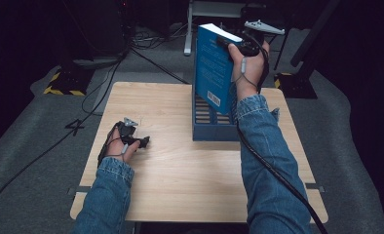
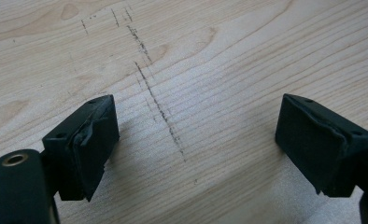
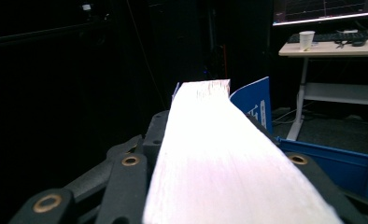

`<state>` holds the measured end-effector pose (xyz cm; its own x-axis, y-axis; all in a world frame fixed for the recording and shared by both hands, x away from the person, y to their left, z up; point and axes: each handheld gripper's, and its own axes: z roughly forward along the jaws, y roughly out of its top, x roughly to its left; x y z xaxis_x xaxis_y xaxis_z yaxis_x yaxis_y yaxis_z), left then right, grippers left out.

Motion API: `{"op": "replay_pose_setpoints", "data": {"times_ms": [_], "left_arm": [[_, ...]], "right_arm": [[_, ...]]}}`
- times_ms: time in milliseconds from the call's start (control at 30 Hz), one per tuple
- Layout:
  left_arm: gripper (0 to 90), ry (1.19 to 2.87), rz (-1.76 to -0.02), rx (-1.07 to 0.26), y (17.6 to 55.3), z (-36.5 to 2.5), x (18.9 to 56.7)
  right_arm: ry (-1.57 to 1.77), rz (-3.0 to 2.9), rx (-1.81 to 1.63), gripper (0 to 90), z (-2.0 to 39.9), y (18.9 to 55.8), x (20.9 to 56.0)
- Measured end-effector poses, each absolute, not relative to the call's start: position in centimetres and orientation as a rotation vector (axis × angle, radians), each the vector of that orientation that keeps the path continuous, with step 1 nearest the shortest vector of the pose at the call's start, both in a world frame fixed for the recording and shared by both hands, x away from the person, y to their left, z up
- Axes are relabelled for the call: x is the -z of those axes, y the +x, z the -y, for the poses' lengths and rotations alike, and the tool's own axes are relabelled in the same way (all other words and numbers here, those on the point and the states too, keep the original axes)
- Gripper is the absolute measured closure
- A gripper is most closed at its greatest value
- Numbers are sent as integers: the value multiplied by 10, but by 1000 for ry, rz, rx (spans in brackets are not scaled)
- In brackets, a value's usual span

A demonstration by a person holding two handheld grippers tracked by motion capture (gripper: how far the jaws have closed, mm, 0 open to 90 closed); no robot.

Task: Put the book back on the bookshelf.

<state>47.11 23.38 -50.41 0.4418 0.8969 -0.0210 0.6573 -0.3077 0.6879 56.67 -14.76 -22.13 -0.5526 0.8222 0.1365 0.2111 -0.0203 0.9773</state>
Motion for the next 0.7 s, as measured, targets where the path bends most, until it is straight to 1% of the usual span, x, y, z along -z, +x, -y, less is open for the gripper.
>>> {"op": "replay_pose_setpoints", "data": {"times_ms": [333, 700], "left_arm": [[138, 2066, -1298, -493, 471, -234, 504], [139, 2066, -1298, -493, 471, -234, 504]], "right_arm": [[1147, -1718, -1529, 610, 128, 588, 225], [1178, -1672, -1468, 609, 118, 606, 246]]}}
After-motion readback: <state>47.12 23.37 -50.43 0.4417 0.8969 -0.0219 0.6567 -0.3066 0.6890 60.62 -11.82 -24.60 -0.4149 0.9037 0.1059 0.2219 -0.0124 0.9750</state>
